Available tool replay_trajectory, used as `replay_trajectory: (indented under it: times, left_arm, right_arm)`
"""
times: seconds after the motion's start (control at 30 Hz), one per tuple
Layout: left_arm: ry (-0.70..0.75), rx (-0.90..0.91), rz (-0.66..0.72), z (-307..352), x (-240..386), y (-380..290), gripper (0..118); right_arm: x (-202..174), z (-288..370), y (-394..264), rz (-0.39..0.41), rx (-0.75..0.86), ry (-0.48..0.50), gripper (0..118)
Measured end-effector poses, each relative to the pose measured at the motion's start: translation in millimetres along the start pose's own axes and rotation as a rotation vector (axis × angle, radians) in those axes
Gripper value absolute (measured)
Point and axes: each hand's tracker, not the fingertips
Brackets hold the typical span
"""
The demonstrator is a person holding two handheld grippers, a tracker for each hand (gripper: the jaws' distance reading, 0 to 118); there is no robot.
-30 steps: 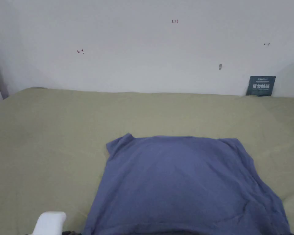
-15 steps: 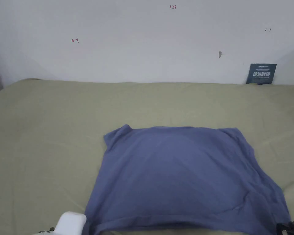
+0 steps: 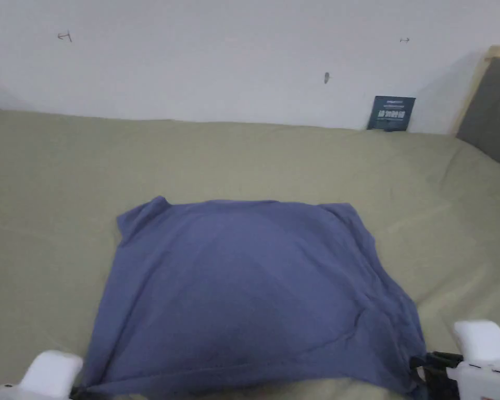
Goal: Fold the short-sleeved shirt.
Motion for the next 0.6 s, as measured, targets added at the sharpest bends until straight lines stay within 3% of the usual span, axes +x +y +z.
replay_trajectory:
  times: [0.1, 0.17, 0.27, 0.3, 0.4, 0.5, 0.57, 0.6]
  left_arm:
    - [0.017, 0.020, -0.002, 3.7, -4.3, 2.7, 4]
    - [0.006, 0.022, 0.007, 4.2, -4.3, 3.3, 4]
    - [0.008, 0.016, 0.009, 2.1, -4.0, 2.2, 4]
    - [-0.001, 0.016, 0.022, 2.1, -5.0, 1.9, 4]
    - [-0.015, 0.014, 0.052, 3.6, -8.8, 0.8, 4]
    - [-0.020, 0.015, 0.053, 6.2, -9.6, 0.2, 4]
    - [-0.022, 0.015, 0.056, 8.8, -10.9, -1.9, 4]
    - [-0.028, 0.018, 0.066, 9.5, -11.2, -2.5, 4]
  right_arm:
    - [20.6, -17.6, 3.6, -0.017, -0.022, -0.055, 7]
    - [28.6, -30.3, 6.9, -0.006, -0.046, -0.063, 44]
    - [30.3, -50.6, 15.6, 0.085, -0.042, -0.022, 59]
    - [29.0, -56.7, 19.3, 0.081, -0.036, 0.009, 64]
    - [23.7, -76.8, 25.4, 0.052, -0.109, 0.044, 67]
    - [17.7, -91.0, 21.3, 0.088, -0.187, -0.046, 69]
    - [17.4, -87.3, 12.8, 0.038, -0.172, -0.073, 69]
    - [20.6, -85.7, 9.8, -0.029, -0.178, -0.059, 69]
